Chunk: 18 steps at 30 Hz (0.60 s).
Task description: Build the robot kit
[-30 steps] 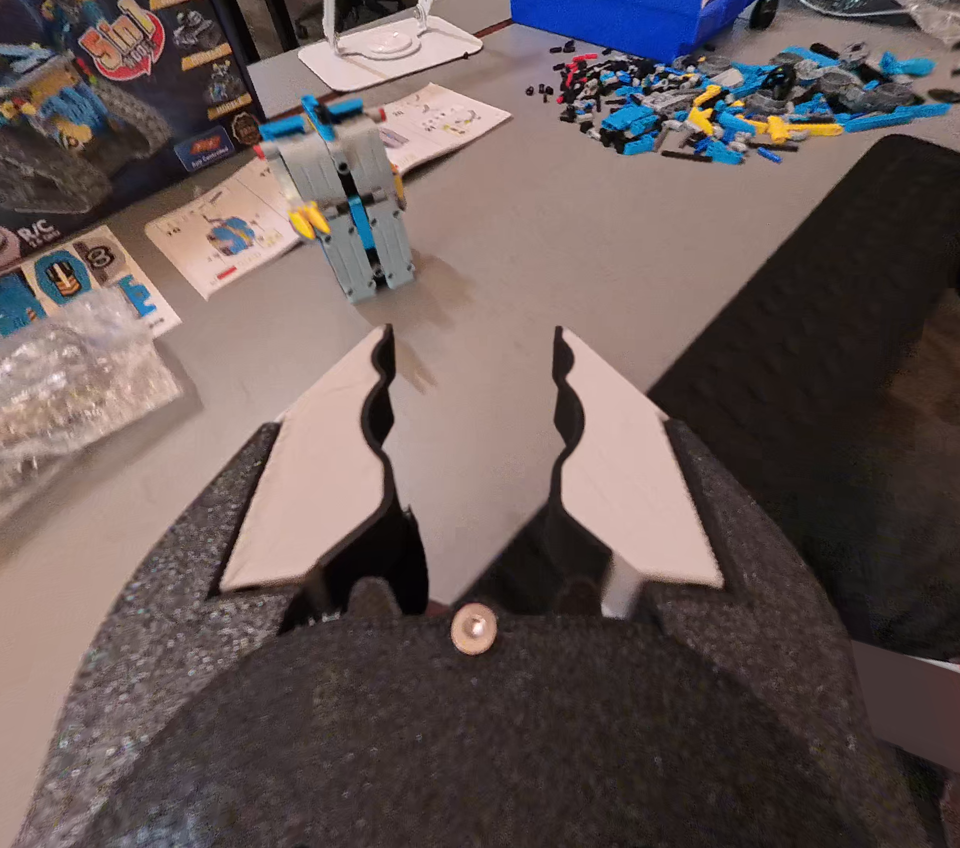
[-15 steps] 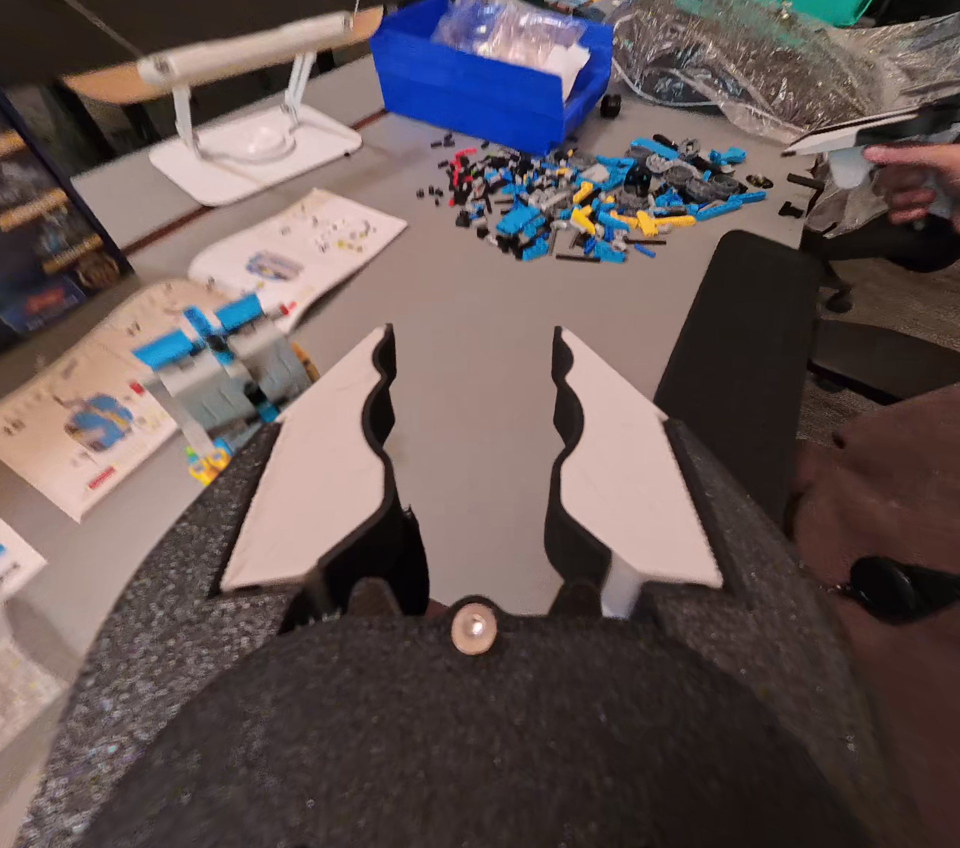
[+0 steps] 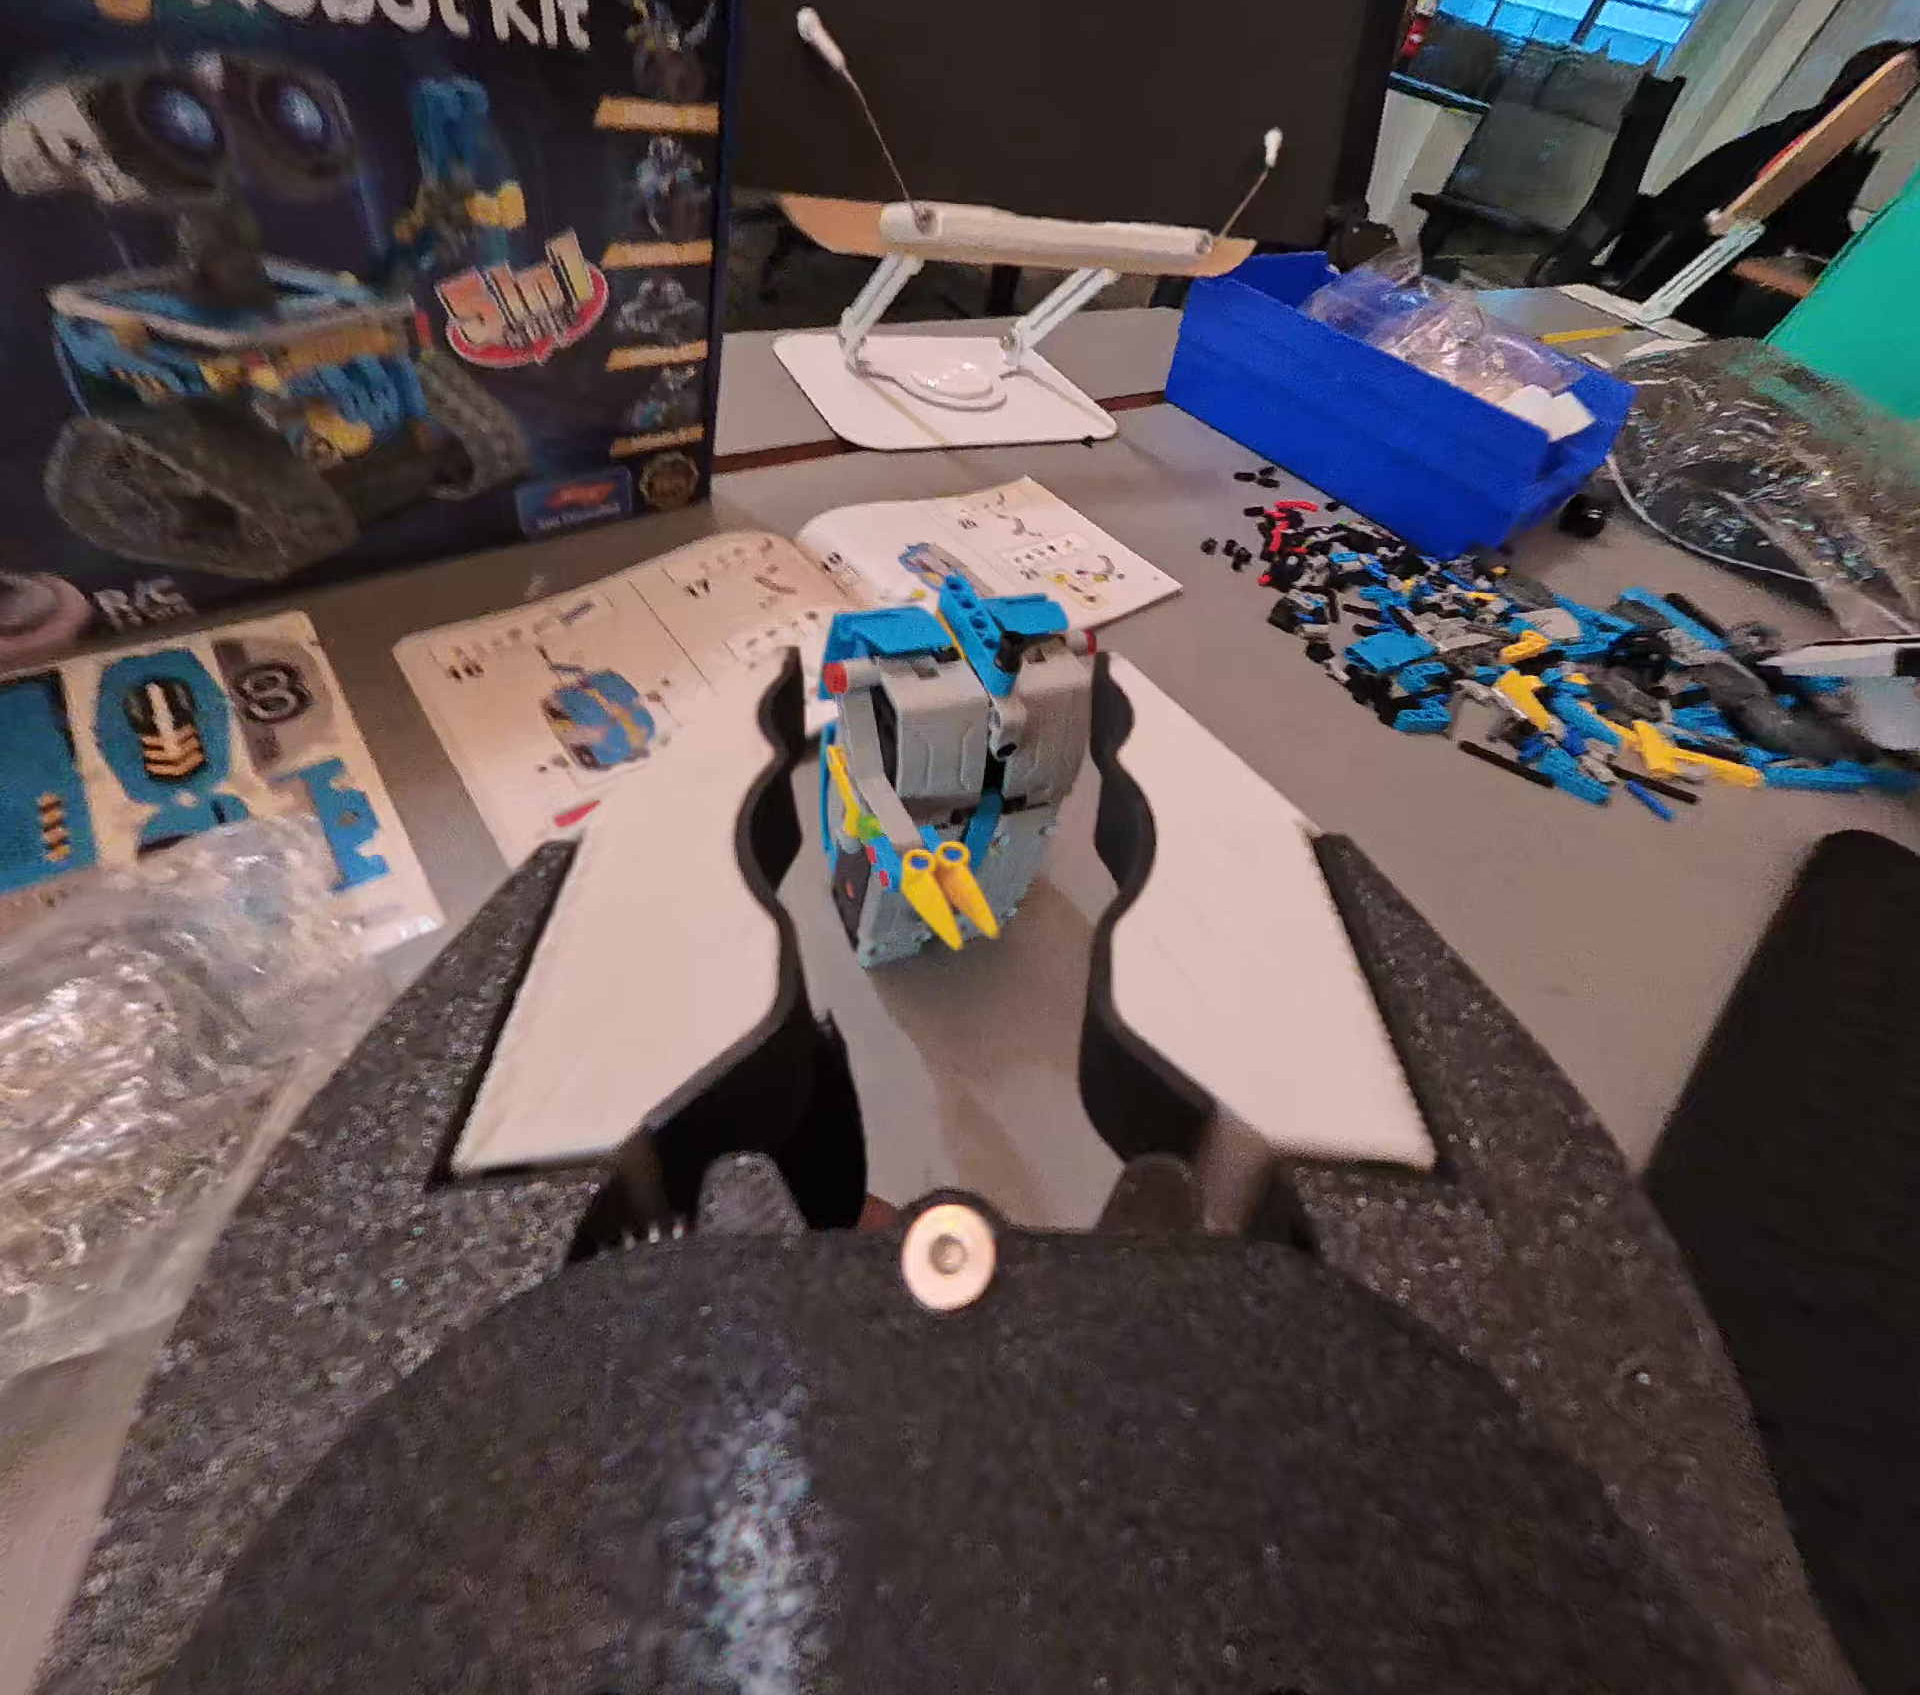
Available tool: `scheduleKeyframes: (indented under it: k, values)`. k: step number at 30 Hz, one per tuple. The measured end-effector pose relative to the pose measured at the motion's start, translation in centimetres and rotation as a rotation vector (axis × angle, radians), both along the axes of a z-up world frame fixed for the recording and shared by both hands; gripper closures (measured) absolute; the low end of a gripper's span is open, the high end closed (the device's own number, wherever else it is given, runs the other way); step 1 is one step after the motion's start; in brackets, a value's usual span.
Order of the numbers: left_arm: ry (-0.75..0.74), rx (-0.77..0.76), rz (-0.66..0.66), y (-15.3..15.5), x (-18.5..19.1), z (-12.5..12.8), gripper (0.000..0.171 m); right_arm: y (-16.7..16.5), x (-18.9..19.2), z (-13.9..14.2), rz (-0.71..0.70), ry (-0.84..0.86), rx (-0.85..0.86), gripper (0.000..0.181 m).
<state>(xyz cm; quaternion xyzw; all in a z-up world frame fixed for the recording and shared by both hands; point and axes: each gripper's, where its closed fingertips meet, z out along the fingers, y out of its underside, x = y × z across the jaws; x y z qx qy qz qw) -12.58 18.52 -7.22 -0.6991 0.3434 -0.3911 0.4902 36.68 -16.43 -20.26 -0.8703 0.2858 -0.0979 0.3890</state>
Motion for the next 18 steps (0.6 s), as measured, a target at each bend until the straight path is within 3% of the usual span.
scheduleKeyframes:
  k: [6, 11, 14, 18]
  values:
    - [0.004, 0.085, -0.013, 0.1, 0.8, 3.6, 0.116, -0.7, 0.7, -0.7, -0.056, 0.027, -0.067, 0.164]
    - [-0.030, 0.145, -0.146, -1.6, 4.1, 7.3, 0.116, -1.1, 1.0, -0.9, -0.100, 0.082, -0.047, 0.161]
    - [-0.049, 0.146, -0.228, -3.2, 6.7, 6.7, 0.116, -0.6, 0.5, -1.6, -0.089, 0.123, -0.053, 0.160]
    - [-0.095, 0.052, -0.353, -7.8, 9.9, 3.6, 0.117, -0.8, 0.5, -1.6, -0.110, 0.115, -0.065, 0.171]
